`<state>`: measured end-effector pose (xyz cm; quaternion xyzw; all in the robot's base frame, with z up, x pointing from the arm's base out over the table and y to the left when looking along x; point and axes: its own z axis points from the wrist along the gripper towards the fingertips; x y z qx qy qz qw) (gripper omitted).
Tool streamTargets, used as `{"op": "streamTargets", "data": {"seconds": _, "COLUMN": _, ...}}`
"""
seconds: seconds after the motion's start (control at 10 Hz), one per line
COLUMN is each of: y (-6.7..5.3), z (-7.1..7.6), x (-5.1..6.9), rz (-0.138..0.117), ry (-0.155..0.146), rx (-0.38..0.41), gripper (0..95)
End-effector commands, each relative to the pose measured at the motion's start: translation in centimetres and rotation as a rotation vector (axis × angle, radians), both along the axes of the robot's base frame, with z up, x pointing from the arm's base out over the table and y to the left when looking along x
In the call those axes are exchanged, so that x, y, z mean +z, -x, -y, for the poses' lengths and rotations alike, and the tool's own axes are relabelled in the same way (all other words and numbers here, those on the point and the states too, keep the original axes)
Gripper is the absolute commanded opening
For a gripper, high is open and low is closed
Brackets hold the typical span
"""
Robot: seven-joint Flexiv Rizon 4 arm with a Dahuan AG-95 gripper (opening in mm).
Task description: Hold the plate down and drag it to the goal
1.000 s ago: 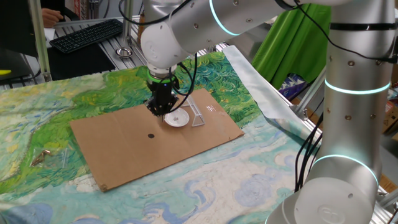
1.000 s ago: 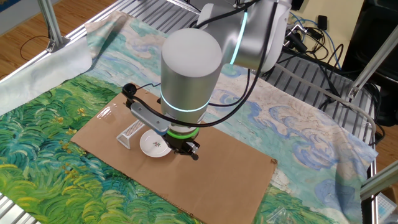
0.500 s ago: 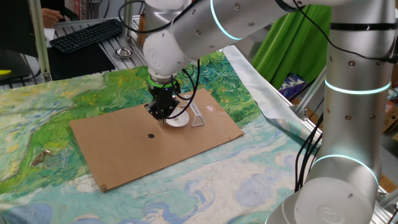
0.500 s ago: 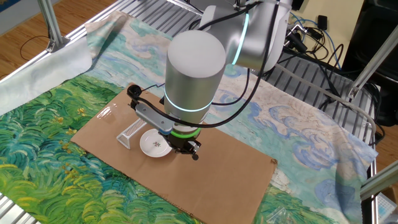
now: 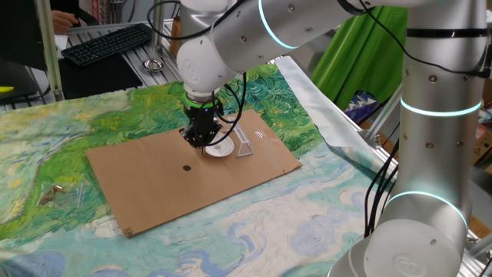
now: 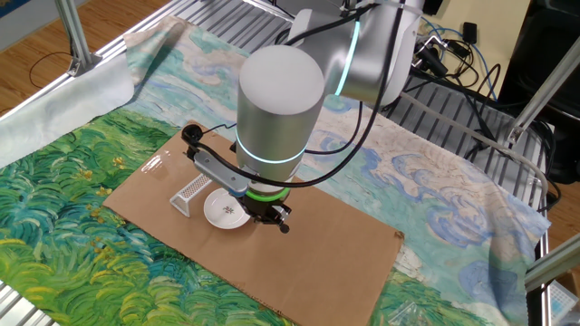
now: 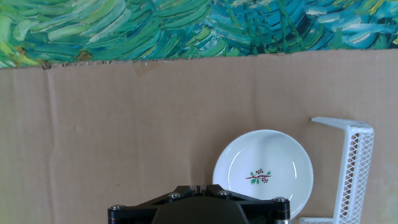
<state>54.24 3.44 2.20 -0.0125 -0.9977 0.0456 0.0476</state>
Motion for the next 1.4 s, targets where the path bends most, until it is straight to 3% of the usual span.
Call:
{"op": "streamTargets", "data": {"seconds": 0.1, "y": 0.12, "z": 0.00, "x": 0.05, "rz": 0.000, "ry": -0.002, "rx": 0.005, "gripper": 0.0}}
{"op": "streamTargets", "data": {"seconds": 1.4, "y": -0.01, "z": 0.81, "x": -0.21, "rz": 0.002, "ry": 0.012, "rx": 0.042, "gripper": 0.0}}
